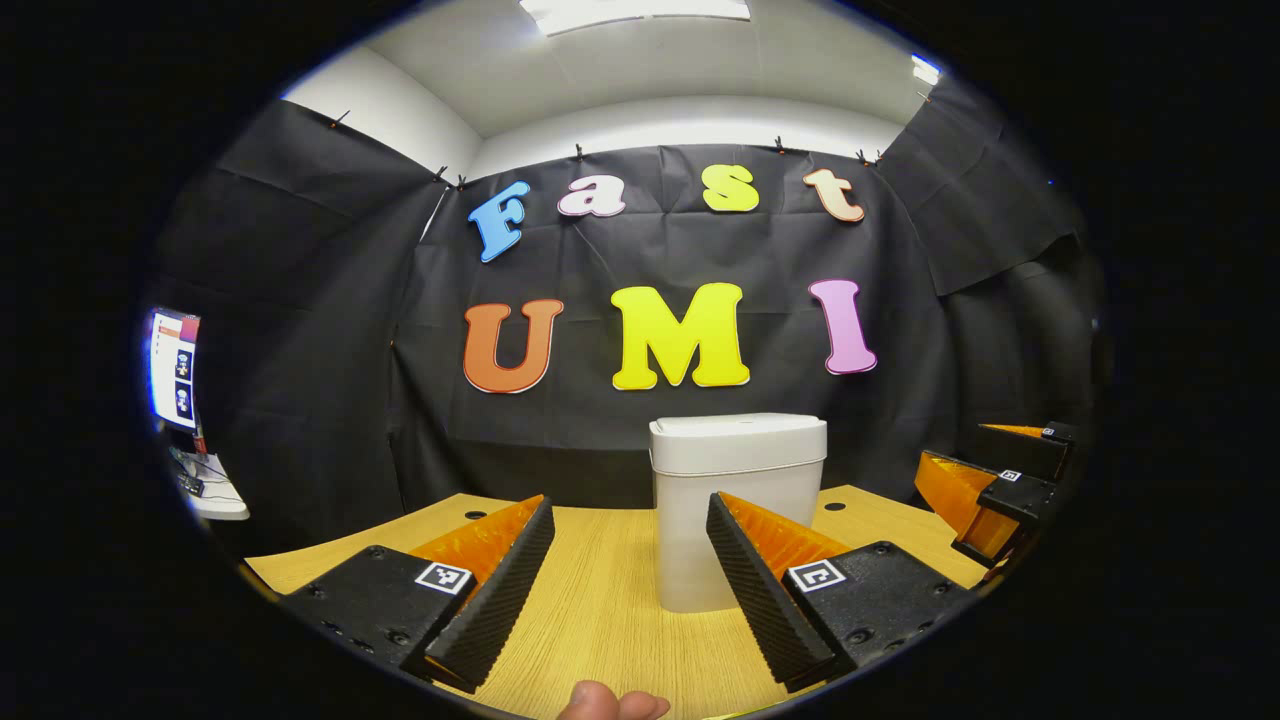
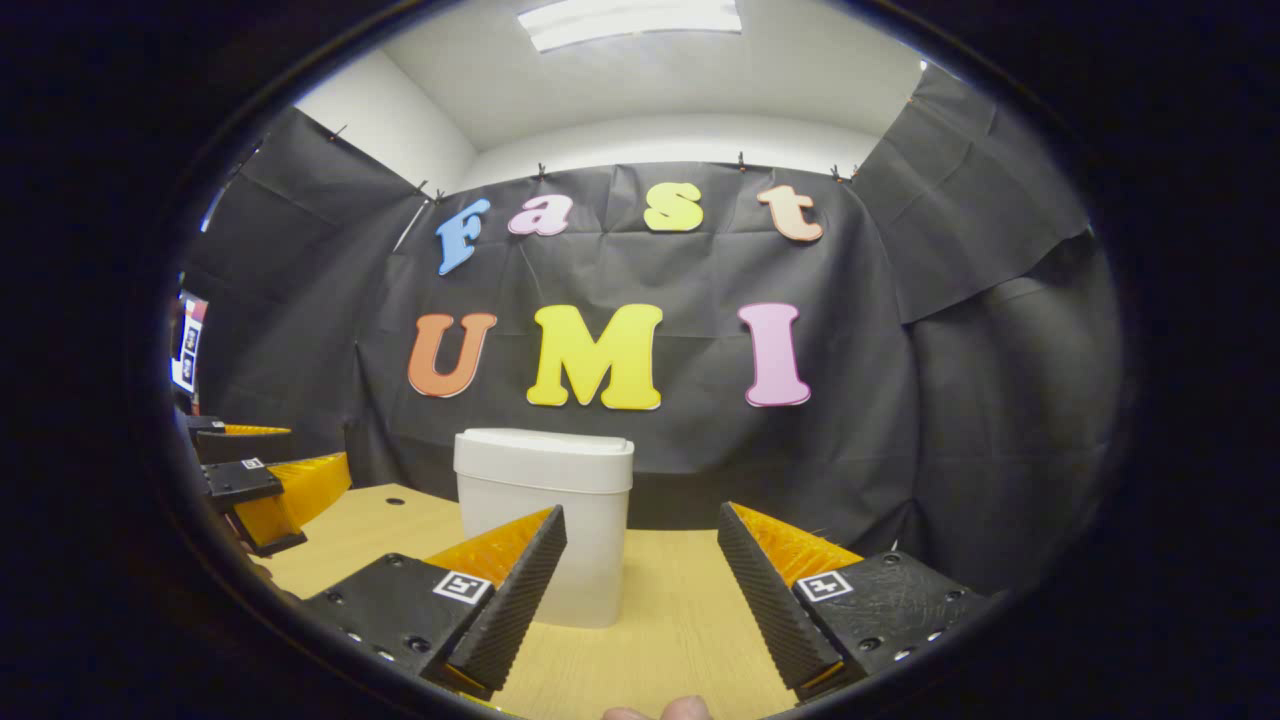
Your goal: Press the lid of the desktop garbage bin to open it, pick up the crumpled paper on the desktop and throw it into the bin, then pick up the pop can on the desktop and drop it into the bin, and finally close the garbage bin lid.
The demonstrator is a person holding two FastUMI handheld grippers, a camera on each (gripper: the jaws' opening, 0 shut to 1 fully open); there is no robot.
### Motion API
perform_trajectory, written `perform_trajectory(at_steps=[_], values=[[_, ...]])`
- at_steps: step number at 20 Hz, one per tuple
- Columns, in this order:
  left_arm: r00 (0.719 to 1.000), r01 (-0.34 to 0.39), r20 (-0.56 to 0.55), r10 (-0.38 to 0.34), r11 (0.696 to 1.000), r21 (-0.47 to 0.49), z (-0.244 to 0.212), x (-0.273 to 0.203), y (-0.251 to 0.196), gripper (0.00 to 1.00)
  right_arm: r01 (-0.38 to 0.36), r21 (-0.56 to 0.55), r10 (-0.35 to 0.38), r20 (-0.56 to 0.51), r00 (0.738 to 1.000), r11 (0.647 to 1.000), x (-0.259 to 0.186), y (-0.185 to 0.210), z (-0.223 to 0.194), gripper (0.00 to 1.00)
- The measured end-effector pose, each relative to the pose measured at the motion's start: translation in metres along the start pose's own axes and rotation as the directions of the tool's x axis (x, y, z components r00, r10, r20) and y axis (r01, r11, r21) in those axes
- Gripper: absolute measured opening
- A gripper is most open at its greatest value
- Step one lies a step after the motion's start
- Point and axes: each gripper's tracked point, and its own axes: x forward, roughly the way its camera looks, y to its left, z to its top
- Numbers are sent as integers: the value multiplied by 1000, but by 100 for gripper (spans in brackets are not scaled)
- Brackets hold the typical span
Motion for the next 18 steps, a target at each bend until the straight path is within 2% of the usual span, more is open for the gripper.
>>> perform_trajectory(at_steps=[18], values=[[1000,-2,-4,2,1000,7,-2,3,1,99,-1,-1,1,6,1000,1000,1,0,0,93]])
